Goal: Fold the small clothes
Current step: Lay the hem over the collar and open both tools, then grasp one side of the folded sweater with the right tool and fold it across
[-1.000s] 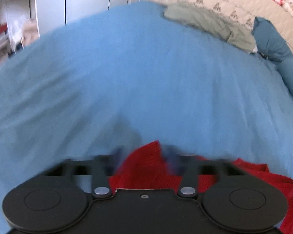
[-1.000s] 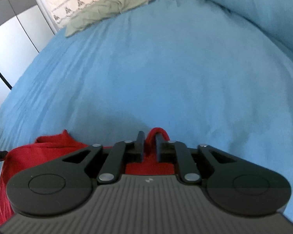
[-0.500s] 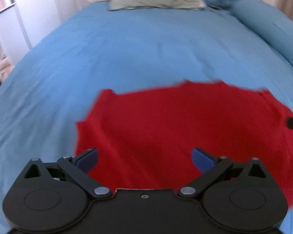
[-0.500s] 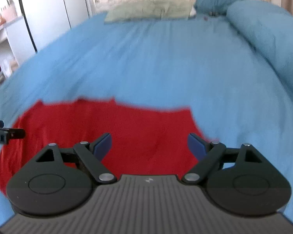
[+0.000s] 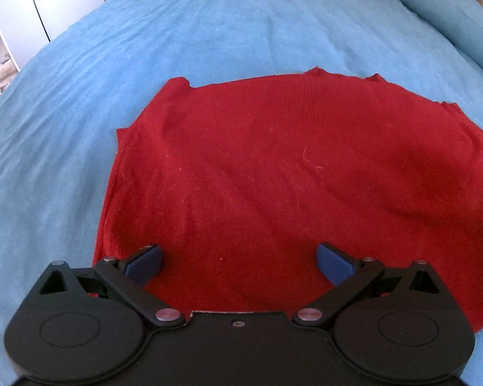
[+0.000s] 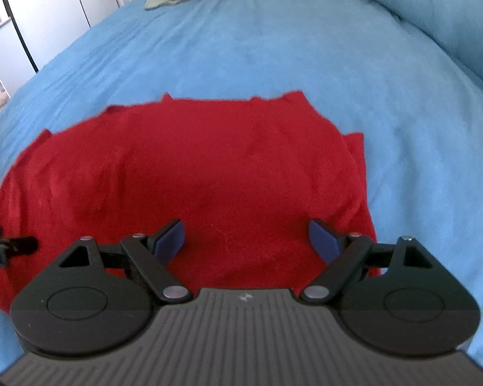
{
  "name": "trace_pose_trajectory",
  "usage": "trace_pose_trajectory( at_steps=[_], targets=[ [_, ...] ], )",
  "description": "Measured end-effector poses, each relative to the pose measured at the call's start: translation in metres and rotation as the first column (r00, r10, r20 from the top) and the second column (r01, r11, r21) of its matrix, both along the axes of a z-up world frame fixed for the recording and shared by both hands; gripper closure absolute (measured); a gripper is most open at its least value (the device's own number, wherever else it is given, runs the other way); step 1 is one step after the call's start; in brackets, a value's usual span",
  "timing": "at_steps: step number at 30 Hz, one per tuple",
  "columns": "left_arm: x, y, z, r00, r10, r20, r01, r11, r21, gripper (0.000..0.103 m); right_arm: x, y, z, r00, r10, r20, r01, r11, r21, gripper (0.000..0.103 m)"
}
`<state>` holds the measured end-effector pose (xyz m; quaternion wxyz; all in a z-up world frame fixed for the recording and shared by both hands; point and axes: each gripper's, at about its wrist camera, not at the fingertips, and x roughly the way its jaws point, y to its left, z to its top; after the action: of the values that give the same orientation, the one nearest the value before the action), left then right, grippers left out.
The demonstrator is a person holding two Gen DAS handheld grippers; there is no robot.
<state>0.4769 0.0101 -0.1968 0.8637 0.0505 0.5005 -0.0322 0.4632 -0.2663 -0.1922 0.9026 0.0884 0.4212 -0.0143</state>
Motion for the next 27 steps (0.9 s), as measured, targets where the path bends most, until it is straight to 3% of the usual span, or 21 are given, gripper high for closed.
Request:
trace_pose_trajectory(
  at_steps=[2,5,8,11,15,20,27],
  targets=[
    [0.0,0.002,0.001,1.0,0.018,-0.004,-0.018,1.0,-0.013,0.0,-0.016,-0.002,0.017,1.0,-0.028,0.014,0.028,1.0,0.011,0.003],
    [0.002,0.003,0.01,0.999,0.039,-0.007,-0.039,0.999,-0.026,0.0,-0.049,-0.005,0.042,0.988,-0.141,-0.056,0.141,0.99,0.011,0.003],
    [-0.005,-0.009,0.027,0.999,0.034,0.01,-0.034,0.999,-0.02,0.0,-0.086,-0.007,0.047,0.97,-0.22,-0.1,0.224,0.974,0.032,0.003],
    [-0.013,-0.03,0.038,1.0,0.011,0.019,-0.011,1.0,0.008,0.0,-0.116,-0.016,0.03,0.945,-0.299,-0.131,0.313,0.944,0.105,0.003],
    [-0.017,-0.051,0.036,1.0,-0.025,0.018,0.025,1.0,-0.016,0.0,-0.133,-0.022,0.004,0.937,-0.34,-0.083,0.35,0.914,0.204,0.005],
    [-0.013,-0.071,0.026,0.999,-0.04,0.014,0.041,0.999,-0.036,0.0,-0.129,-0.032,-0.023,0.902,-0.428,-0.065,0.427,0.855,0.294,0.005],
    [-0.01,-0.082,0.022,0.999,-0.031,0.026,0.033,0.997,-0.067,0.0,-0.12,-0.046,-0.035,0.86,-0.51,-0.005,0.475,0.797,0.373,0.005]
  ],
)
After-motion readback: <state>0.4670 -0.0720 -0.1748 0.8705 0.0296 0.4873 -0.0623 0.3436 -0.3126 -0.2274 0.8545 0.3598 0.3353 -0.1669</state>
